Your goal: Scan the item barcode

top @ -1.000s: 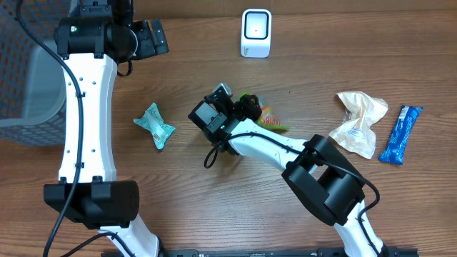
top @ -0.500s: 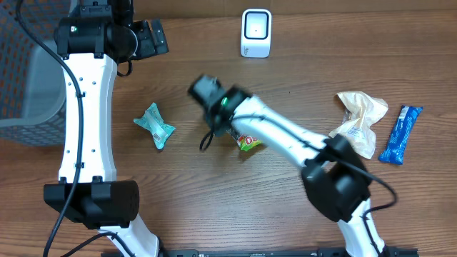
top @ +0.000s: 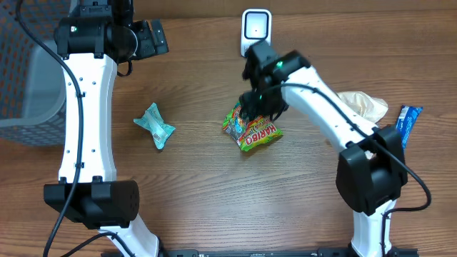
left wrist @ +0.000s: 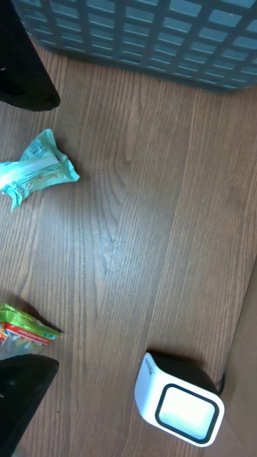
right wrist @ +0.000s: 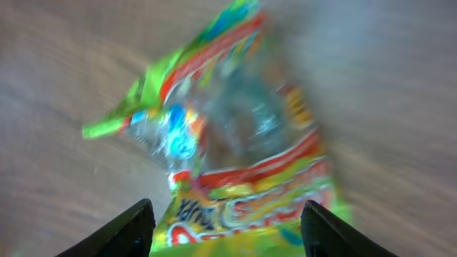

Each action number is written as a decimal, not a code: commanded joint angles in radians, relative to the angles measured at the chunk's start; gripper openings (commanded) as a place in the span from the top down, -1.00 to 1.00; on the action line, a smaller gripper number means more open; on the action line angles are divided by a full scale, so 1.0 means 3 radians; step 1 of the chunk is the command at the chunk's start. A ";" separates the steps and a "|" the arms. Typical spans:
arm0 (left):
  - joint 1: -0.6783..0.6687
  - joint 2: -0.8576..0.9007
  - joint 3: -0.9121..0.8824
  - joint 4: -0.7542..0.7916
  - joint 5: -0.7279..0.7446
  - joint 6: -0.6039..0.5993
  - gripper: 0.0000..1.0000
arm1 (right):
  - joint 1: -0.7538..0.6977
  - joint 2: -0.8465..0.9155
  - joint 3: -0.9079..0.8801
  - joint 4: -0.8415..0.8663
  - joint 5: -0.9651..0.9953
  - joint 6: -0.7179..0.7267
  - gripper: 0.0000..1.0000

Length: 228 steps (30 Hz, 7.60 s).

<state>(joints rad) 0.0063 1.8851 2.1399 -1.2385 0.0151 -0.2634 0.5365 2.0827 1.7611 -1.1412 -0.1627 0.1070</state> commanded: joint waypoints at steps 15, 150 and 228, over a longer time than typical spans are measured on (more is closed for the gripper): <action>-0.0022 0.0036 0.0074 0.0003 0.0025 -0.0046 -1.00 | 0.0113 -0.0033 -0.0450 0.0561 0.0170 0.0341 -0.47; -0.0022 0.0036 0.0074 0.0004 0.0025 -0.0046 -1.00 | -0.1022 -0.1123 0.0764 -0.0961 0.0251 0.0518 0.92; 0.0024 0.0081 0.0058 -0.0833 -0.0037 -0.0371 -0.86 | -0.0320 -0.0676 -0.0498 0.1551 -0.0429 0.0968 -0.25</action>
<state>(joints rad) 0.0074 1.8870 2.1540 -1.4242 0.0315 -0.2771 0.5320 1.8915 1.5894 -0.6537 -0.3180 0.3653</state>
